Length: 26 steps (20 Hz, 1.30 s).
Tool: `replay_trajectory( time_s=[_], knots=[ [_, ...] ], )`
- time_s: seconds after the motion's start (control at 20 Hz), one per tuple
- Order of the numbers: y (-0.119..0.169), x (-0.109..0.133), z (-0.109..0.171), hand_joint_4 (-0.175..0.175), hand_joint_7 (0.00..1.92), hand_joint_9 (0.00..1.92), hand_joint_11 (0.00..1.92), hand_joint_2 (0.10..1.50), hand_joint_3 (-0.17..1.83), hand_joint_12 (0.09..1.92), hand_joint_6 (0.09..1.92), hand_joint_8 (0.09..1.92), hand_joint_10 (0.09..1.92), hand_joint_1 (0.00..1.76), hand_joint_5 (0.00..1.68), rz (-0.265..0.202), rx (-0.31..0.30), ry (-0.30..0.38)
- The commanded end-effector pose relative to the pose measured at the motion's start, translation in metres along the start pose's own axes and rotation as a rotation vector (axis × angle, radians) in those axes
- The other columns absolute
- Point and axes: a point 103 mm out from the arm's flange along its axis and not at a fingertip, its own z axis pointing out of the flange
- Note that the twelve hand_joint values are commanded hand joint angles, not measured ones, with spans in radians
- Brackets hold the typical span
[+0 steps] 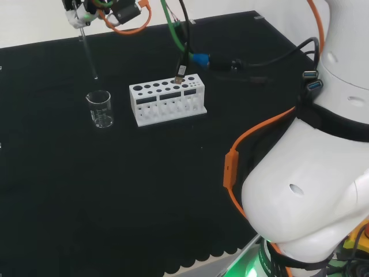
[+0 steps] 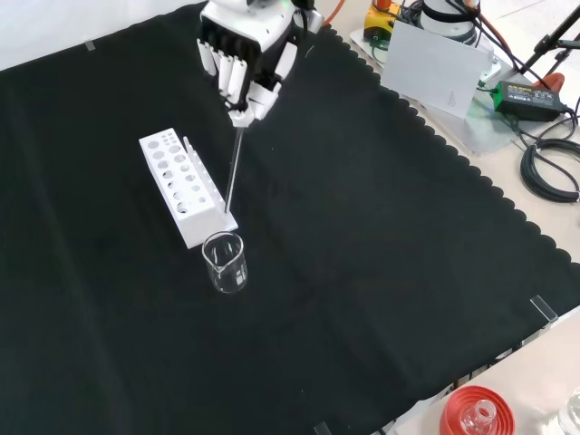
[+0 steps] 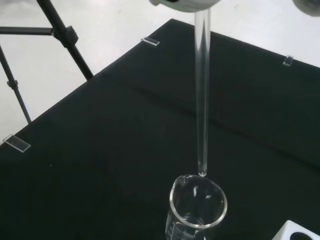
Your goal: Stir in the beaker to the left of the white test tube rack with the glass rod.
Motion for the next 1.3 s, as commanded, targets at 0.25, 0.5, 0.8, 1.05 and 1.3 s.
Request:
replay_trajectory(
  time_s=[0.25, 0.5, 0.8, 1.05, 1.3],
  knots=[
    [0.0091, -0.003, 0.0111, -0.175, 1.27, 1.78, 1.62, 1.09, -0.16, 0.7, 0.58, 0.72, 0.4, 1.31, 1.16, 0.01, 0.026, -0.014],
    [0.0087, -0.0025, 0.0094, -0.175, 1.27, 1.78, 1.62, 1.09, -0.17, 0.7, 0.59, 0.68, 0.41, 1.31, 1.18, 0.02, 0.0, 0.025],
    [0.0093, -0.0008, 0.0102, -0.175, 1.29, 1.78, 1.62, 1.07, -0.17, 0.7, 0.57, 0.59, 0.41, 1.31, 1.24, 0.019, -0.025, 0.057],
    [0.0087, -0.0015, 0.013, -0.175, 1.29, 1.78, 1.62, 1.07, -0.17, 0.7, 0.57, 0.59, 0.41, 1.31, 1.24, 0.004, -0.005, 0.036],
    [0.0126, -0.0004, 0.0171, -0.175, 1.29, 1.78, 1.62, 1.07, -0.17, 0.7, 0.57, 0.58, 0.41, 1.31, 1.24, 0.005, 0.006, 0.034]
  ],
)
